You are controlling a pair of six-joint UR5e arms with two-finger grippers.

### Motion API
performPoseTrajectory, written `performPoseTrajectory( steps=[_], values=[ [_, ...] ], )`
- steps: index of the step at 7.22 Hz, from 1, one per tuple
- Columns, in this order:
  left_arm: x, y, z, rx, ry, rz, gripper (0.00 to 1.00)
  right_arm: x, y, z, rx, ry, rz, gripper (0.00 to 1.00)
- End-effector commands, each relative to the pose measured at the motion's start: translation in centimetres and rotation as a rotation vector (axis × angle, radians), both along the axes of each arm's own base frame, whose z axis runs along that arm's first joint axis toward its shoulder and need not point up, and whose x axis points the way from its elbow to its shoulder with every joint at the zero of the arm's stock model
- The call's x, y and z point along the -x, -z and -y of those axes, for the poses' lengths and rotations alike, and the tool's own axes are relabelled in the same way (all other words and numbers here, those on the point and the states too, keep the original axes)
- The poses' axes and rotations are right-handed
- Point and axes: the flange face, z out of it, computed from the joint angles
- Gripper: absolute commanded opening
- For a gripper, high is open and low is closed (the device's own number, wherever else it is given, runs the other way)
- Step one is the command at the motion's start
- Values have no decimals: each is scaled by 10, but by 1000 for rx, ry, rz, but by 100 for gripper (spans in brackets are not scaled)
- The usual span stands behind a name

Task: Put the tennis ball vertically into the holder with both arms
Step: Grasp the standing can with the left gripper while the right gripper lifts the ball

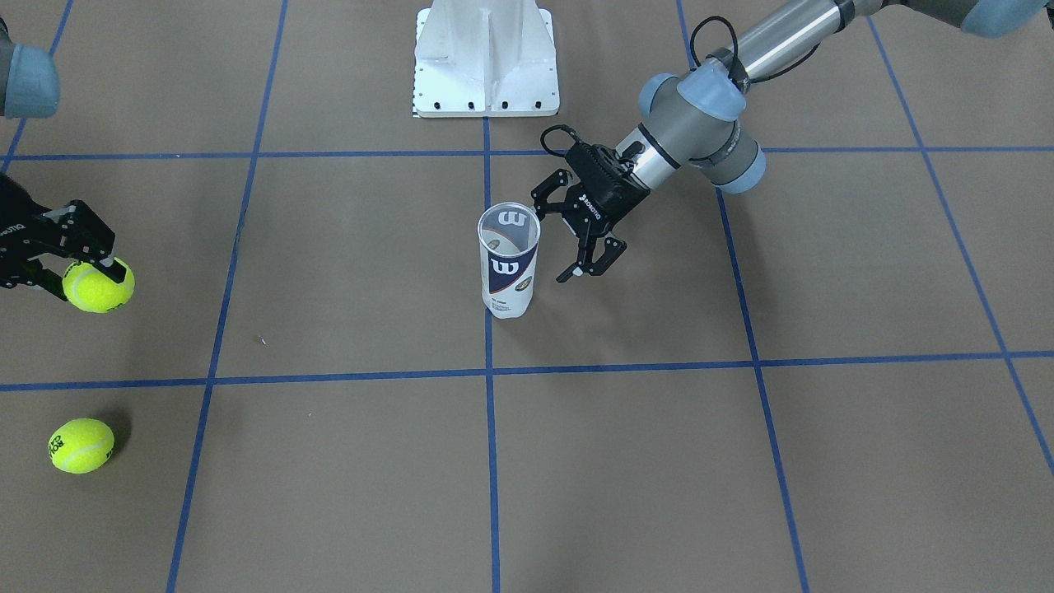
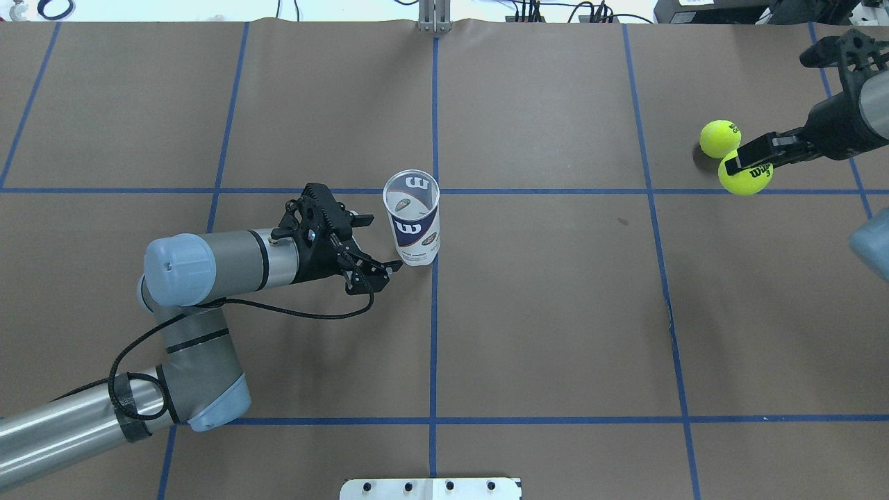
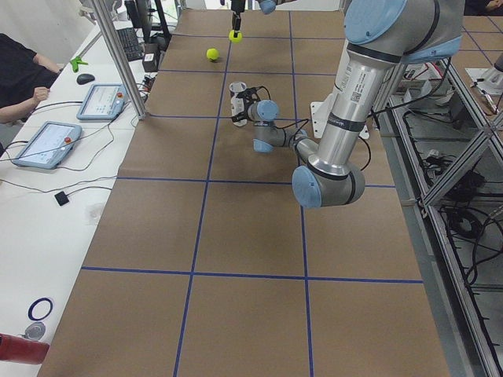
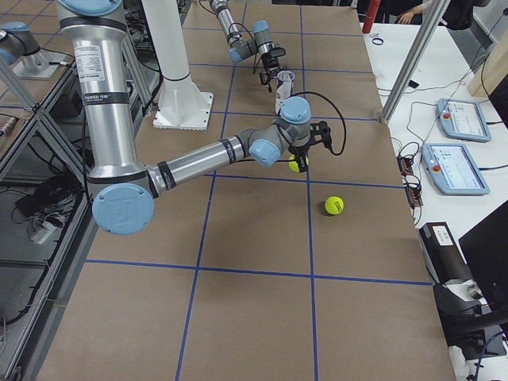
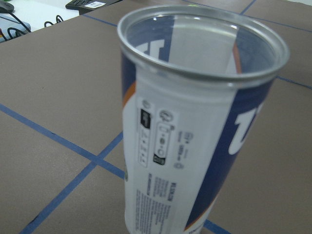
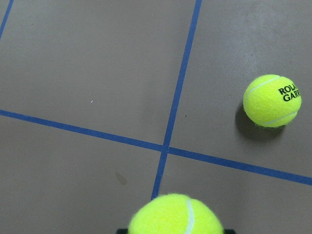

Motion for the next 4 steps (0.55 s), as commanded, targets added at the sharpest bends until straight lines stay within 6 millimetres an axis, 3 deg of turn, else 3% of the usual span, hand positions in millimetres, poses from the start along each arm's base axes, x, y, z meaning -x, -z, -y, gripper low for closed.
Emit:
performPoseTrajectory(
  steps=[1,4],
  values=[
    [-4,2,-5,-1,19,-14,99,0,2,1,-4,0,2,0],
    [-21,-16,-15,-19,51,-73,99,-1,6,3,-9,-3,4,0]
  ],
)
